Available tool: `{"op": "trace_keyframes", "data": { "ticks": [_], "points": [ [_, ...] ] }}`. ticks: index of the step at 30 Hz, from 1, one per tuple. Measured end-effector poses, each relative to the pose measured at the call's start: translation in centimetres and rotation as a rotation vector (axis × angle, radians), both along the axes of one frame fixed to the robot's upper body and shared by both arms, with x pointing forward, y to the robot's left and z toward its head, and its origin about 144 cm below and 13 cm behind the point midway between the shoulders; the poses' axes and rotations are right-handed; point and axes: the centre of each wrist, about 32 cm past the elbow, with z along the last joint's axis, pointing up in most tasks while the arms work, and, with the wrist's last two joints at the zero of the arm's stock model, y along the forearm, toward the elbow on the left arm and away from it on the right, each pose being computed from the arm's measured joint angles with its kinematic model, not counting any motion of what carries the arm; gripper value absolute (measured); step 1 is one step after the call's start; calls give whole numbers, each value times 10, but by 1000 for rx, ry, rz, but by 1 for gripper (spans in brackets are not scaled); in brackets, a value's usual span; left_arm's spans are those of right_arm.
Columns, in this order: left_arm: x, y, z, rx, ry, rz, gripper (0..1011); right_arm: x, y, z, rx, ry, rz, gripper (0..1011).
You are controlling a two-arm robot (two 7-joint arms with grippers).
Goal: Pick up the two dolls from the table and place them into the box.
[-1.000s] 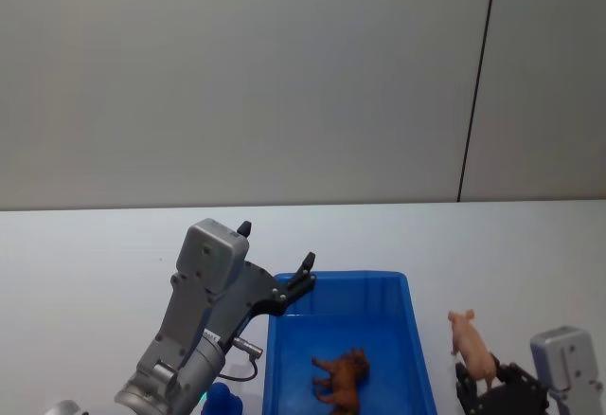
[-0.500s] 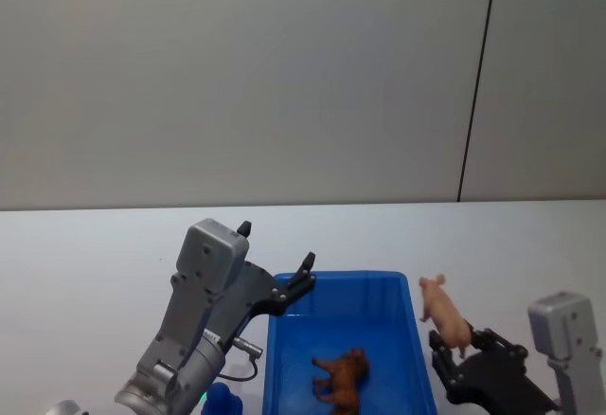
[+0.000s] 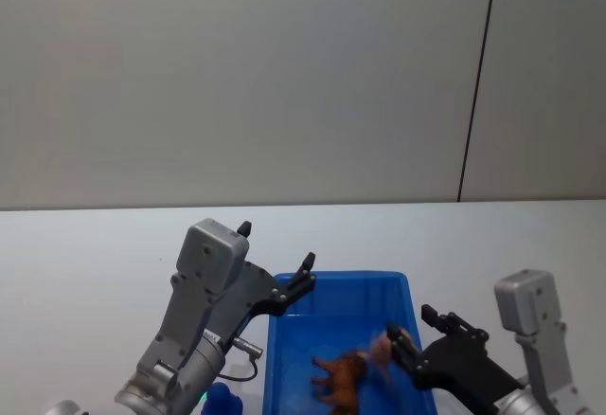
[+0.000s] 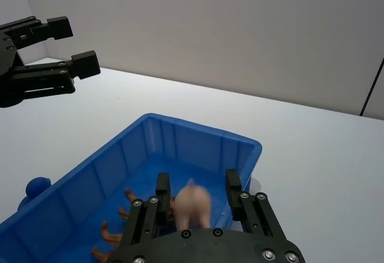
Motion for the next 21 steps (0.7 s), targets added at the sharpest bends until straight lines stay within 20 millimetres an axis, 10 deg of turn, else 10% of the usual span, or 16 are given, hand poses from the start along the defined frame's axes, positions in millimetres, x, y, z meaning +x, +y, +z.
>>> {"op": "trace_keyframes", "data": {
  "ticks": [12,21],
  "points": [
    [0,0,0,0,0,0,1001,11,3,-1,8,10,-6,898],
    [0,0,0,0,0,0,1001,8,-2,1,14,-18,-64,1001]
  ]
}}
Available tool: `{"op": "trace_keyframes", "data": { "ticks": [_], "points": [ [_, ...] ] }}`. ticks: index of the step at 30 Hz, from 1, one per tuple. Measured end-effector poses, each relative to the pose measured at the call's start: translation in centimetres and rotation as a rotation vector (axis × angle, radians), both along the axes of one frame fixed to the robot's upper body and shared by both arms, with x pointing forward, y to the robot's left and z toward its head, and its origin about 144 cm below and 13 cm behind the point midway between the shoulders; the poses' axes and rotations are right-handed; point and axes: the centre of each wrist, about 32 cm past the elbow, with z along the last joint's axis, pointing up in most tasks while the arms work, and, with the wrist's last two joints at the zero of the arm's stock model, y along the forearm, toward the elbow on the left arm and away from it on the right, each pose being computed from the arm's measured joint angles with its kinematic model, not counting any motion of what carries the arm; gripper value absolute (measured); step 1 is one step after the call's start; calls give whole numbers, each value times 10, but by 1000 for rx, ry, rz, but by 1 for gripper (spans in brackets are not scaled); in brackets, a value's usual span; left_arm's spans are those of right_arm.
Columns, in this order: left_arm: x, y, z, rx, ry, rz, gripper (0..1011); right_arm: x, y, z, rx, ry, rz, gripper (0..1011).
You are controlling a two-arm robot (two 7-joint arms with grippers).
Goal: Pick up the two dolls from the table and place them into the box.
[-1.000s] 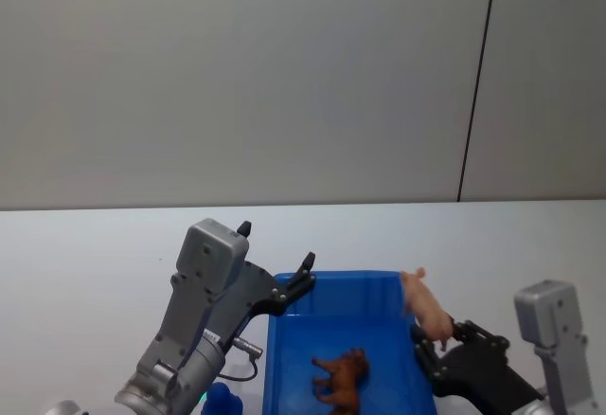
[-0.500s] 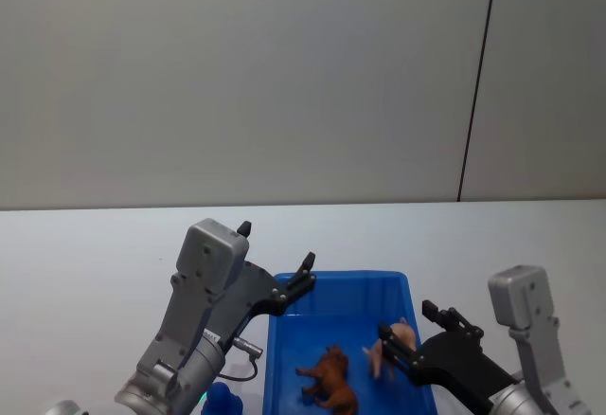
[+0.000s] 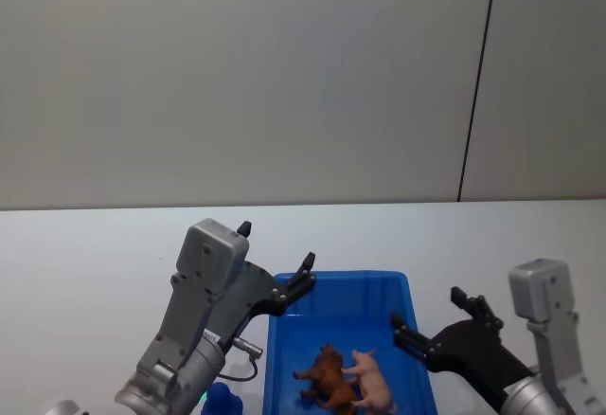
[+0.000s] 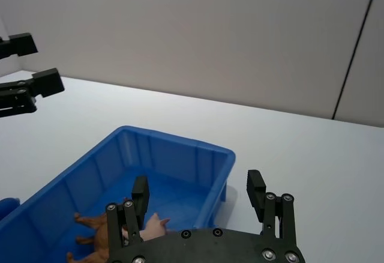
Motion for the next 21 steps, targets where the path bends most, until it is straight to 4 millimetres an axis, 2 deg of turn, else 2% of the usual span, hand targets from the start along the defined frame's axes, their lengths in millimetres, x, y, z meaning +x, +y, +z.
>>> {"op": "trace_keyframes", "data": {
  "ticks": [21],
  "points": [
    [0,0,0,0,0,0,1001,-28,-20,3,21,-54,-181,1001]
  ]
}}
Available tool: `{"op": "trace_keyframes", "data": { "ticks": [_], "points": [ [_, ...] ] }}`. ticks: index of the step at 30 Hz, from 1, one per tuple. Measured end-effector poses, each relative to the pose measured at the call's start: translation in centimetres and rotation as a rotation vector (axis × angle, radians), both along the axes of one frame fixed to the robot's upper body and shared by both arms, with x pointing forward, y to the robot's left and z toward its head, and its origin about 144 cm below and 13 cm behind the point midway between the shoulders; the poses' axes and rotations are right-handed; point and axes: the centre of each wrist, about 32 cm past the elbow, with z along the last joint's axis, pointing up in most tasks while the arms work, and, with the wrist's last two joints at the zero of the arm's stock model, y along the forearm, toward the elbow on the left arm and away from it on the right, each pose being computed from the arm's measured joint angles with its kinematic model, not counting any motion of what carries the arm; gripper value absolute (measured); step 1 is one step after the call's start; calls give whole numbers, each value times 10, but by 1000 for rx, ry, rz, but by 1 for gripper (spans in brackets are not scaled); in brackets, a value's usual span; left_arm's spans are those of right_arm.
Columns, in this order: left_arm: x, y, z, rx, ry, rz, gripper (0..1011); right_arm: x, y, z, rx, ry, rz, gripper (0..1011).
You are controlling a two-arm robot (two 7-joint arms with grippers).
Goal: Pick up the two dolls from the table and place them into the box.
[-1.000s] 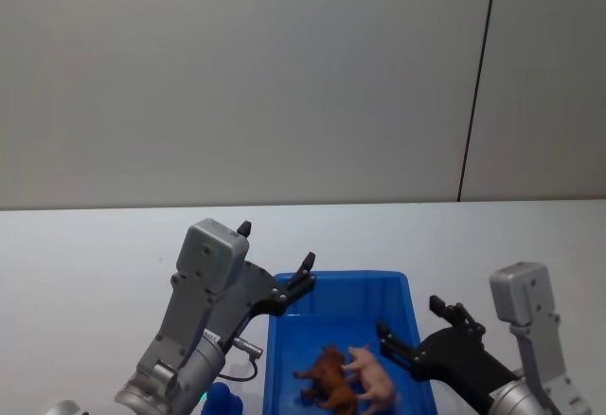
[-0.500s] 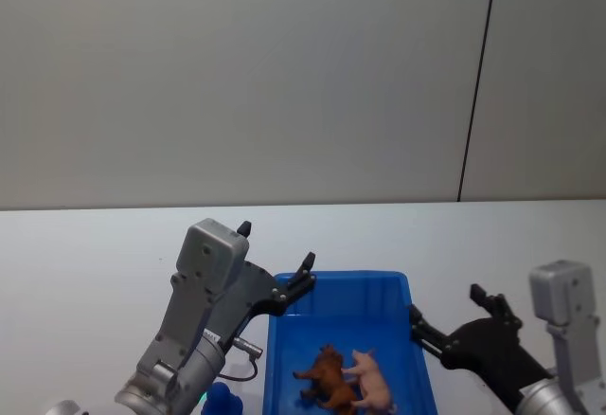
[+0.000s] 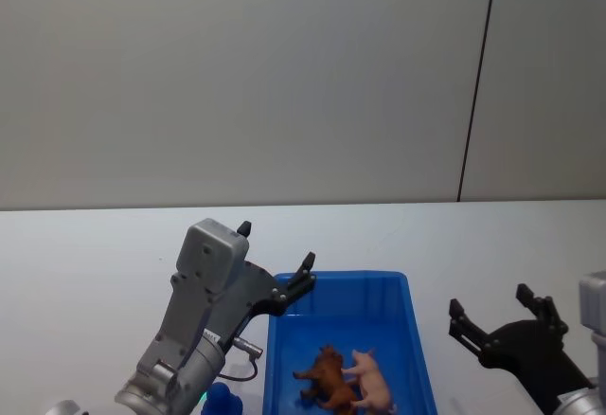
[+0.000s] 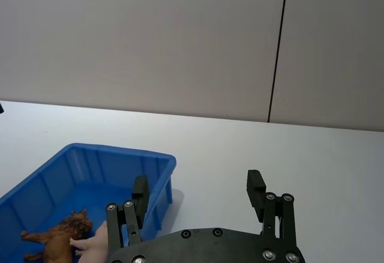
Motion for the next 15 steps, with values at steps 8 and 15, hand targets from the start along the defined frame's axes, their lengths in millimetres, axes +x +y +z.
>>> {"op": "trace_keyframes", "data": {
  "ticks": [8,15],
  "points": [
    [0,0,0,0,0,0,1001,-4,-3,0,3,-6,-27,1001],
    [-2,3,0,3,14,4,1001,-7,-5,0,5,-10,-42,1001]
  ]
}}
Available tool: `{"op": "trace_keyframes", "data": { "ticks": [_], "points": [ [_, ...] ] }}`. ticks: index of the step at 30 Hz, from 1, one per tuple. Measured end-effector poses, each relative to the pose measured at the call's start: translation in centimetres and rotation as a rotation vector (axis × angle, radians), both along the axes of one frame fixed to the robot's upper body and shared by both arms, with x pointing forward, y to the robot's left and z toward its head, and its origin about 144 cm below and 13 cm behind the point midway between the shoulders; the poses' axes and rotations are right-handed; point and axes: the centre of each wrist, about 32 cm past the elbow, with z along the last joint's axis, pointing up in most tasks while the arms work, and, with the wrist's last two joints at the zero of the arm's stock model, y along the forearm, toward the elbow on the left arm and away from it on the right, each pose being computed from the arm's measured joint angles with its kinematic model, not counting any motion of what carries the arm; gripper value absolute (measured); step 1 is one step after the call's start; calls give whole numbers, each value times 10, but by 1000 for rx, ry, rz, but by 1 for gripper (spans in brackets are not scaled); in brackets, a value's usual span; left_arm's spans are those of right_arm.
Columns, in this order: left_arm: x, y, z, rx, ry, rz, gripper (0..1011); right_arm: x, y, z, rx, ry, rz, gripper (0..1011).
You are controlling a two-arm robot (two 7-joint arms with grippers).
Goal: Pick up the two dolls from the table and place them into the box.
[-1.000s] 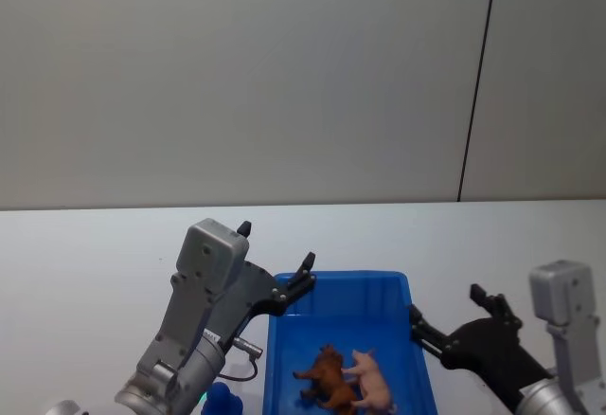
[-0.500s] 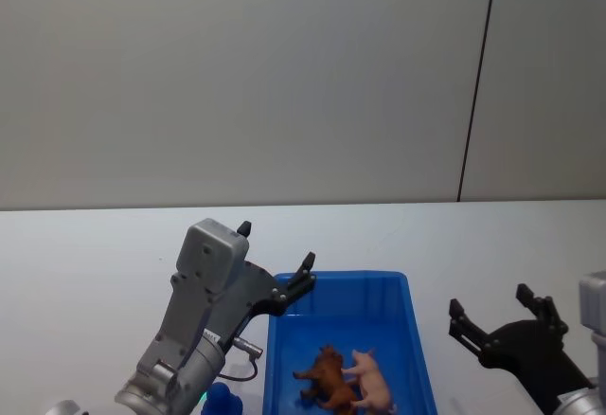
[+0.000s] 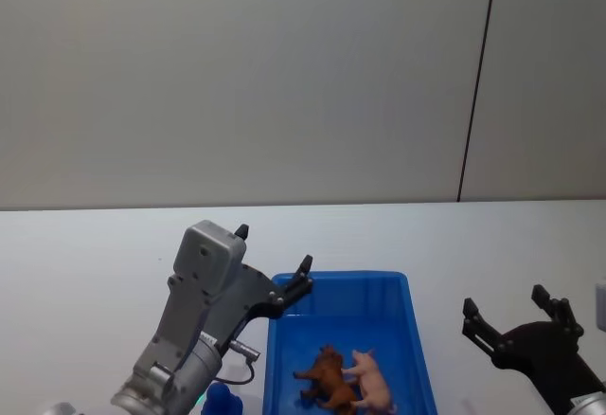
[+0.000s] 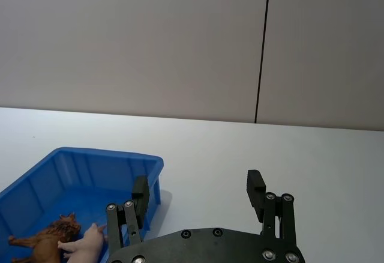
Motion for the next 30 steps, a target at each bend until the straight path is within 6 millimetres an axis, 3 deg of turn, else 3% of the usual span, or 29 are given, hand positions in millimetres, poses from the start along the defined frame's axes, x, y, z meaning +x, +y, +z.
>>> {"op": "trace_keyframes", "data": {
  "ticks": [30],
  "points": [
    [-28,38,-1,32,216,56,1001,-2,-2,0,2,-5,-15,1001]
  ]
}}
